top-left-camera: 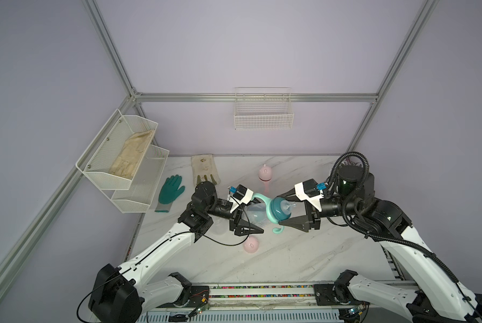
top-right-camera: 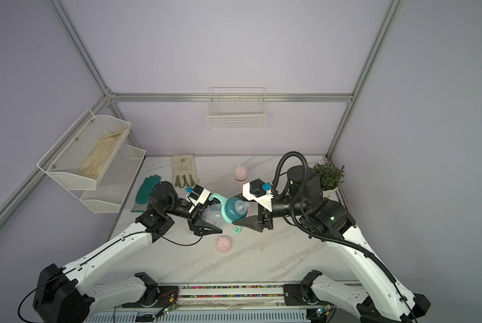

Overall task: Assemble the baby bottles
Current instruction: Screw the nipple onto the baby bottle.

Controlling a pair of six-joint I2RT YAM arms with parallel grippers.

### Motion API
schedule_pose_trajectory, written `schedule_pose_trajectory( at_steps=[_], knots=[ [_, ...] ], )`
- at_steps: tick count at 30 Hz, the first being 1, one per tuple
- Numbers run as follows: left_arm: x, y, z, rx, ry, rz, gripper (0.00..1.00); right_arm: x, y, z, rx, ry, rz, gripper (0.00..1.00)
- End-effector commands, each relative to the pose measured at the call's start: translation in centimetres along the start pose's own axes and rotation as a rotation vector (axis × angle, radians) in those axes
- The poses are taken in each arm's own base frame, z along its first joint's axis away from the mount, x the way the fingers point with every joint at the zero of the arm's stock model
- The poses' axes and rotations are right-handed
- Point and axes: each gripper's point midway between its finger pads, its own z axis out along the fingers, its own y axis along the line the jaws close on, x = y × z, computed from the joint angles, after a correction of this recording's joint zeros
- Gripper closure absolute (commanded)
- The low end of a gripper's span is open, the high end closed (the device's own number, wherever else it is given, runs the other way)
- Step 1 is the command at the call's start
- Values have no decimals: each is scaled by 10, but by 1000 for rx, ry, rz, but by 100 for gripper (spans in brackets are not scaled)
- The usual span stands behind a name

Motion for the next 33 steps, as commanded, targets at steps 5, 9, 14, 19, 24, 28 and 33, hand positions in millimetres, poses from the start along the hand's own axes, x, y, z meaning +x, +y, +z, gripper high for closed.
schedule_pose_trajectory(
  at_steps=[5,9,14,19,24,28,33],
  knots=[
    [-56,24,-5,-216,-107,-19,100,24,-37,22,128,-4,77,100],
    [-38,78,-37,-638,-10,56,100,29,-72,38,216,-3,279,100],
    [-20,116,-85,-1011,108,165,100,46,-103,61,264,-9,496,100],
    [-12,134,-119,-1233,178,226,100,59,-125,77,305,-29,616,100],
    [-4,141,-136,-1333,215,265,100,63,-136,82,332,-35,655,100],
    [-1,139,-128,-1285,217,259,100,69,-135,87,314,-18,638,99],
    [-1,133,-113,-1192,182,214,100,52,-113,72,267,-9,496,43]
  ],
)
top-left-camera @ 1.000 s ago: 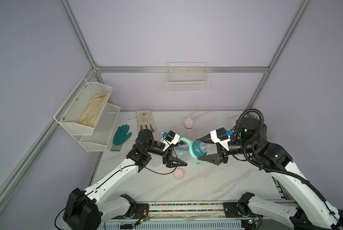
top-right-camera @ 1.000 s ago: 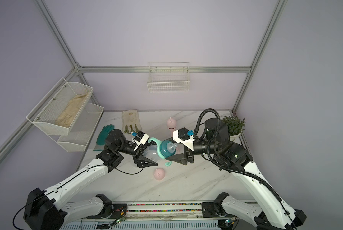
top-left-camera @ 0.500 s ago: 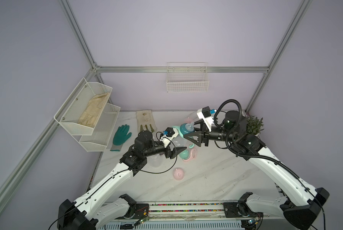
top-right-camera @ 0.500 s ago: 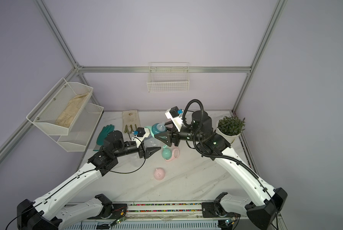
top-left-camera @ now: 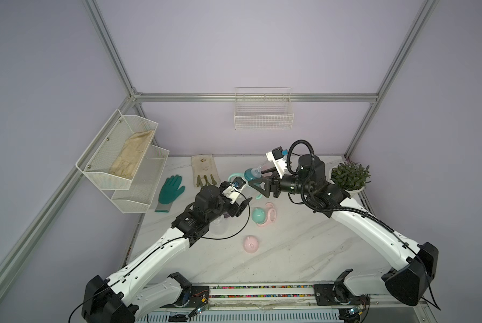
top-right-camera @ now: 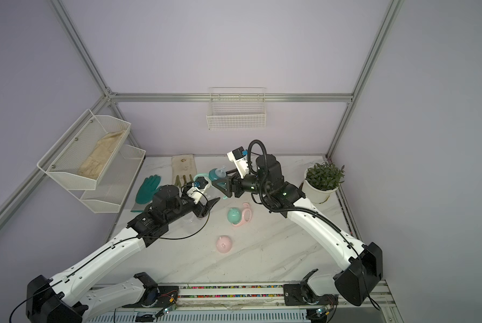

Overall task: Assemble the baby bottles
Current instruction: Screw the nipple onto the baby bottle.

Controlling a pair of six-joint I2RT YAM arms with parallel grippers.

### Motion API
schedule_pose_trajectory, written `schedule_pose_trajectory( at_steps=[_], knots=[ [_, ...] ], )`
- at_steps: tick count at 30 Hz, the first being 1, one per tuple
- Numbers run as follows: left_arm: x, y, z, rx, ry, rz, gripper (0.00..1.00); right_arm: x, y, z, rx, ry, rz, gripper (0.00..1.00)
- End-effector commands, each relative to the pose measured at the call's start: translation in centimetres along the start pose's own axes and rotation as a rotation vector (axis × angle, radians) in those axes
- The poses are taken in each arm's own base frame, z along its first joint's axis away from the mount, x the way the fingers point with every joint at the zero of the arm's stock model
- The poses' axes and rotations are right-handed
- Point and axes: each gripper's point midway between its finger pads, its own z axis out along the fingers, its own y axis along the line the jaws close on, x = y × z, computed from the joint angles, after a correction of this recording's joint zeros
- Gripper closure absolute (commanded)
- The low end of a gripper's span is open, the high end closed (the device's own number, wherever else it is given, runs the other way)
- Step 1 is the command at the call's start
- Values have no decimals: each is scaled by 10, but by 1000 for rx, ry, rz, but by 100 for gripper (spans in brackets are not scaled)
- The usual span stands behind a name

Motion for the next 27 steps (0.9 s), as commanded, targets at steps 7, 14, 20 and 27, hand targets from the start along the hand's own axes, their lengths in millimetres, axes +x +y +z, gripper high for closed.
schedule_pose_trajectory(
  at_steps=[7,14,20,27],
  knots=[
    [-45,7,-18,-15,-183,-30,100,-1,26,-49,54,27,-189,18],
    [-18,38,-3,-211,-95,60,100,-22,17,-53,138,1,-33,18],
    [-3,45,5,-260,-33,123,100,-39,-4,-35,209,-25,106,18],
    [1,41,4,-249,-35,177,100,-20,-19,0,192,134,143,17]
  ],
)
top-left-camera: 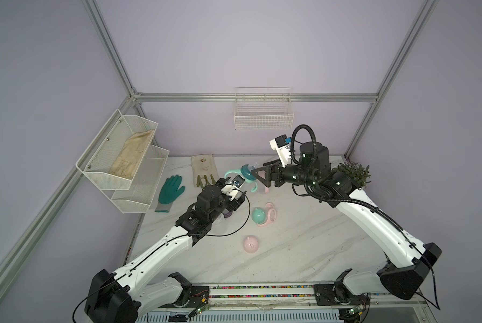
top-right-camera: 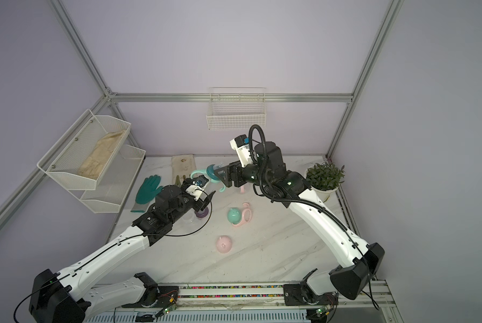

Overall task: Assemble the baby bottles
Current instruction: Screw the nipple onto the baby bottle.

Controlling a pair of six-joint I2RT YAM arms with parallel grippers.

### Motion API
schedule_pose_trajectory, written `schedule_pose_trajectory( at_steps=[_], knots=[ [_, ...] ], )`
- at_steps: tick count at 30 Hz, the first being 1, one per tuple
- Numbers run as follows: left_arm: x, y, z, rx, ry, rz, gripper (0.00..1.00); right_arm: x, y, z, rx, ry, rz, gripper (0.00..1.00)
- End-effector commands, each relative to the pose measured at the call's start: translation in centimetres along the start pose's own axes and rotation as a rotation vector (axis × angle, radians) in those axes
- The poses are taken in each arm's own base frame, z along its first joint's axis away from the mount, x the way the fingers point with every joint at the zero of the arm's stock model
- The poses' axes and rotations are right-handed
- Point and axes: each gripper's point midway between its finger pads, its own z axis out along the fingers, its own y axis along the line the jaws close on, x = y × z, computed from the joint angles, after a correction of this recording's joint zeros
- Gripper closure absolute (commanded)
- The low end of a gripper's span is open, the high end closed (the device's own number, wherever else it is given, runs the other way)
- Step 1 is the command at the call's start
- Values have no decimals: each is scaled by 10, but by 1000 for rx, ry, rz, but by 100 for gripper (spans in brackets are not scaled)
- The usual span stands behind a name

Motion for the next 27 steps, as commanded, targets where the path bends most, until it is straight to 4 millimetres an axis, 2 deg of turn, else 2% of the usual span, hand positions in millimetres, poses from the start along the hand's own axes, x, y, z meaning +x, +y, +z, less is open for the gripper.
schedule_pose_trajectory(
  at_steps=[1,6,17,20,27],
  knots=[
    [-10,6,-5,-43,-67,41,100,16,-4,8,7,99,37,16],
    [-11,3,-8,-32,-82,53,100,27,-7,17,-7,144,50,14],
    [-12,-5,-7,-4,-112,95,100,33,-5,30,-51,160,90,15],
    [-12,-6,-8,-6,-117,101,100,32,-5,33,-57,154,101,19],
    [-12,-1,-9,-36,-113,109,100,36,-4,39,-82,174,132,41]
  ],
)
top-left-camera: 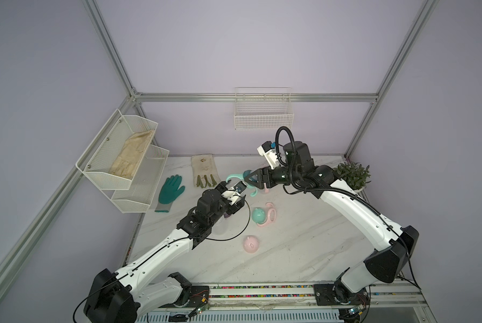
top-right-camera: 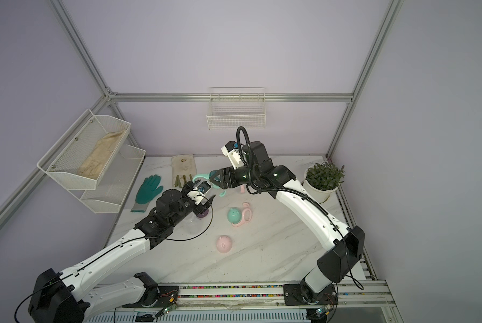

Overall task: Assemble the baby bottles
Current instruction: Screw the nipple onto the baby bottle.

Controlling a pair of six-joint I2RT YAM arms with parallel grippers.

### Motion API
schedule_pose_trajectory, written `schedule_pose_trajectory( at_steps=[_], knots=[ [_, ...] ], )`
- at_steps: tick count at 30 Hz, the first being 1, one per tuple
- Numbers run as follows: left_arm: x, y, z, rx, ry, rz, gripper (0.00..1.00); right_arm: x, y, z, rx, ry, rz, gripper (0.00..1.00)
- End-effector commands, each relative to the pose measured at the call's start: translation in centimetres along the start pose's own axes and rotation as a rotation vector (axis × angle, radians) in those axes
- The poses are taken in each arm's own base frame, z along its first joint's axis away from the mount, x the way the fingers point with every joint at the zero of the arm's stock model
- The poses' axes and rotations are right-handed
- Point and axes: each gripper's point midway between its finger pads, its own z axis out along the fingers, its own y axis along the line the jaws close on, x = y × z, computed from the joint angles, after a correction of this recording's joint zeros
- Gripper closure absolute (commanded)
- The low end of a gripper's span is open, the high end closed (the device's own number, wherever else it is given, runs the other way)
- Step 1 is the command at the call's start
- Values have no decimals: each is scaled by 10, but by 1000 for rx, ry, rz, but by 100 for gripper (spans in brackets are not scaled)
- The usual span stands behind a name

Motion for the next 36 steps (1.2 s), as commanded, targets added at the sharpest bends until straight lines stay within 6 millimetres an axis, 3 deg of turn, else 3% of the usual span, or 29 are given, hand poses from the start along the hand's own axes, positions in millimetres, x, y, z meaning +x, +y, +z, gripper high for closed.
schedule_pose_trajectory(
  at_steps=[1,5,12,18,26,27,28,30,31,36],
  knots=[
    [-25,12,-9,-55,-104,7,100,-1,4,4,-30,3,21,43],
    [-23,19,-9,-98,-85,4,100,10,0,6,-19,36,27,48],
    [-20,42,-5,-235,-46,33,100,20,-15,13,9,13,97,78],
    [-15,59,0,-407,32,156,100,22,-25,28,-11,-42,206,98],
    [-17,55,-2,-423,2,153,100,13,-17,34,-64,-55,215,100],
    [-19,54,-3,-411,-16,132,100,12,-15,33,-75,-53,203,97],
    [-19,51,-4,-397,-27,114,100,12,-12,32,-87,-51,192,87],
    [-18,44,-4,-349,-38,85,100,8,-6,28,-104,-54,166,49],
    [-18,41,-5,-328,-43,74,100,5,-3,24,-107,-64,153,41],
    [-20,20,-5,-179,-66,-5,100,-4,14,1,-126,-104,27,23]
  ],
)
